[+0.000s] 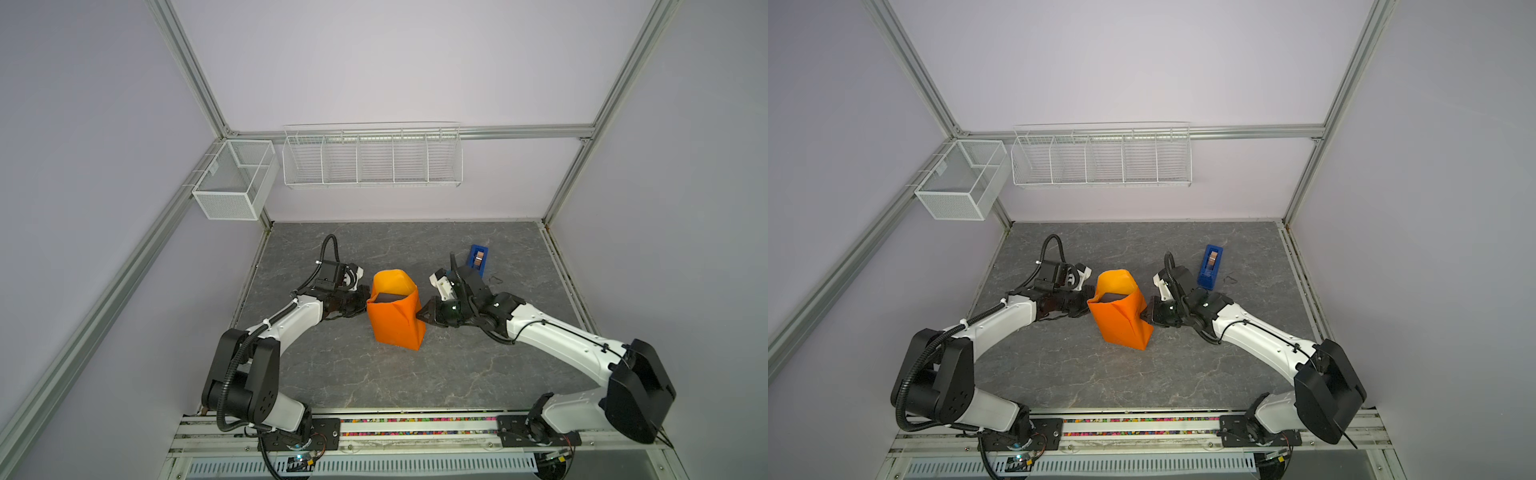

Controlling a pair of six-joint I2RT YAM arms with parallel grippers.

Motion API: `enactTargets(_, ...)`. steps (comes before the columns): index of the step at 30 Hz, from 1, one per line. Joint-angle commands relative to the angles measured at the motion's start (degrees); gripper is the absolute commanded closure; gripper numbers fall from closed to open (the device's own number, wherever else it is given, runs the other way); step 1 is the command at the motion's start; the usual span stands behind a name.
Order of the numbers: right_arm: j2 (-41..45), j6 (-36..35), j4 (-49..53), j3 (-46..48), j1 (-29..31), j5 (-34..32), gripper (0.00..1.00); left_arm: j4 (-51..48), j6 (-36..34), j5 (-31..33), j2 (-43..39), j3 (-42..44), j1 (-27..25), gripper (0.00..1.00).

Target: Wrap the gift box in paper

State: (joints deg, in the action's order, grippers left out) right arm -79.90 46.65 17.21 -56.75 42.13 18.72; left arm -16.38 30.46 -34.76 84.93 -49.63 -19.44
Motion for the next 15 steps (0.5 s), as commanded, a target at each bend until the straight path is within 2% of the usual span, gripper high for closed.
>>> enactTargets(1,-1.3,-2.1,-2.2,-3.1,0.2,0.9,0.86,0.2,1.6,-2.2,-2.0,-2.4,-1.3,0.98)
enactTargets(8,-2.5,-3.6,-2.3,-4.2,-2.6,1.9,0.87,2.5,3.4,-1.9,-1.3,-2.4,-1.3,0.98)
enactTargets(15,-3.6,-5.7,0.0,-9.4,-3.8,2.7,0.87,0.5,3.5,-1.2,-0.8,-8.8,-1.9,0.98)
